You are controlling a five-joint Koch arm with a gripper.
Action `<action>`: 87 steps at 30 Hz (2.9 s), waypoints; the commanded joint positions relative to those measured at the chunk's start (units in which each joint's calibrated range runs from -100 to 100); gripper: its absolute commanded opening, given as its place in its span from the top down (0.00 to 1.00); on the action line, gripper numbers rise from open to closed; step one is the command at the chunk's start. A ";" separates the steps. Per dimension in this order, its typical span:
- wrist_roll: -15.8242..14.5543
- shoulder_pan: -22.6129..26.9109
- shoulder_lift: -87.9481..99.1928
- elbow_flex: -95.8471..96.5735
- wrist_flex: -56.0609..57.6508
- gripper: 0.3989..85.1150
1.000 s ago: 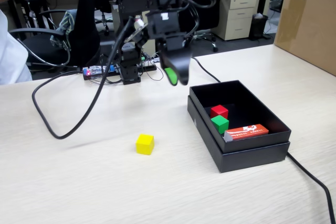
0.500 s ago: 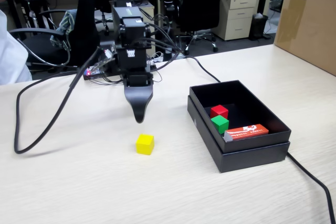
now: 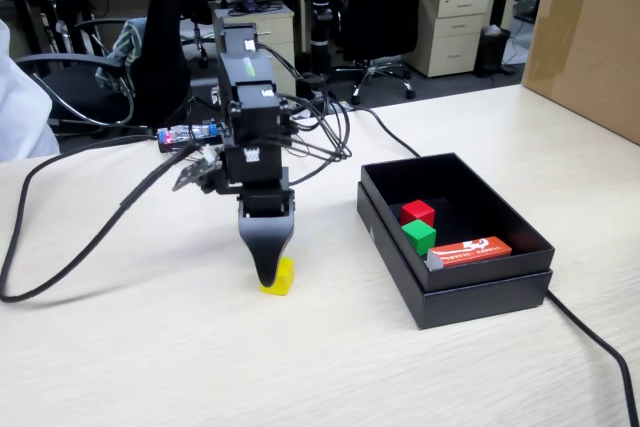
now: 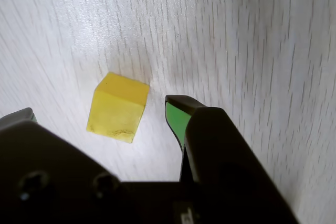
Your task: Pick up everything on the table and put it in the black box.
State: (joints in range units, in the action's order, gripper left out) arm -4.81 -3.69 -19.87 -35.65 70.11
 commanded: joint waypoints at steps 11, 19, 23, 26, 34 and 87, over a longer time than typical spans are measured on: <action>0.29 0.34 -7.73 -9.78 -1.21 0.66; 0.29 0.68 -6.35 -10.14 -1.04 0.99; 0.29 1.17 1.45 -8.60 -0.78 0.99; 0.24 2.69 11.78 -7.60 -0.78 0.99; -0.68 12.26 30.94 -7.60 0.51 1.00; -2.93 10.50 75.01 25.85 -8.21 0.43</action>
State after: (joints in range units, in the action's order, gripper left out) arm -8.13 8.67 44.34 -13.56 69.11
